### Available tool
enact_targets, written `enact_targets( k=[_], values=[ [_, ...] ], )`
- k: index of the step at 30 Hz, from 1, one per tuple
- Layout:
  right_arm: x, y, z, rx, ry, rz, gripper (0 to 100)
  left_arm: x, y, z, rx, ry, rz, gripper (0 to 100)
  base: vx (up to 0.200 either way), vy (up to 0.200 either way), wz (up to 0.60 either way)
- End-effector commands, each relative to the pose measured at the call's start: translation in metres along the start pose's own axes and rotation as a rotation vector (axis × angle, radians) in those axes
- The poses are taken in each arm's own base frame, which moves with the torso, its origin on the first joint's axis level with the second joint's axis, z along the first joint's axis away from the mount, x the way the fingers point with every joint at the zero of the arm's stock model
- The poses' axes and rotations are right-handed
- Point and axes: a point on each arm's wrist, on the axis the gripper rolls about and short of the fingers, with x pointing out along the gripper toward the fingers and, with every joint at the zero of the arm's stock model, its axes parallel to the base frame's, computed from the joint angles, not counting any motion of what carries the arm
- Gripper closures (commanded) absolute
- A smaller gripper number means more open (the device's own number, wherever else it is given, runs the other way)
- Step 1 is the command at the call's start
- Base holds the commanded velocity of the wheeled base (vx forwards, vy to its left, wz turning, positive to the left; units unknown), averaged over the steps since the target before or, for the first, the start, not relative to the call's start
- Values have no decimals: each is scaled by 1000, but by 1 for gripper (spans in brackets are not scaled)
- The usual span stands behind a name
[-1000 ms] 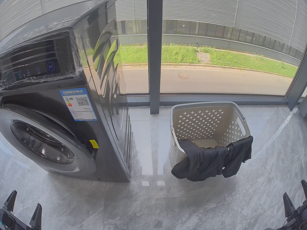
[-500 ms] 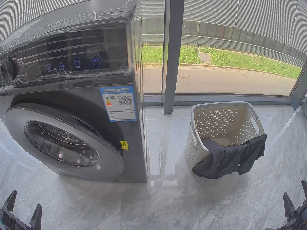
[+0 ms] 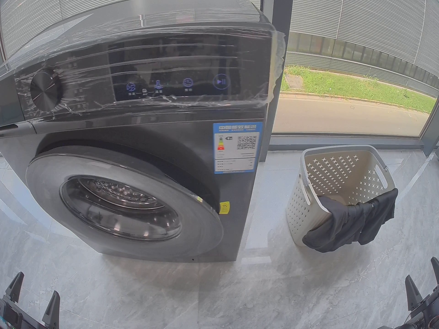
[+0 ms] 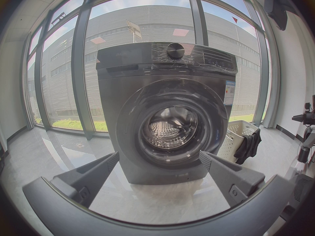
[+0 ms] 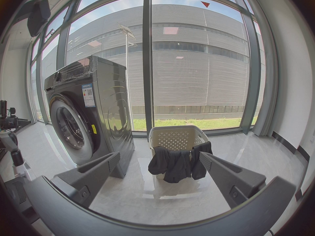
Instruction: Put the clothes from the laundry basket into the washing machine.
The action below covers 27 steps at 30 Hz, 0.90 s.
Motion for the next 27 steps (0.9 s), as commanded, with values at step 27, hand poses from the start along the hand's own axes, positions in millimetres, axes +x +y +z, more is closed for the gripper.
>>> enact_targets(
  k=[27],
  values=[
    [0,0,-5,0,-1,1,0,0,0,-4,-1,-2,2,0,0,185,0]
  ],
)
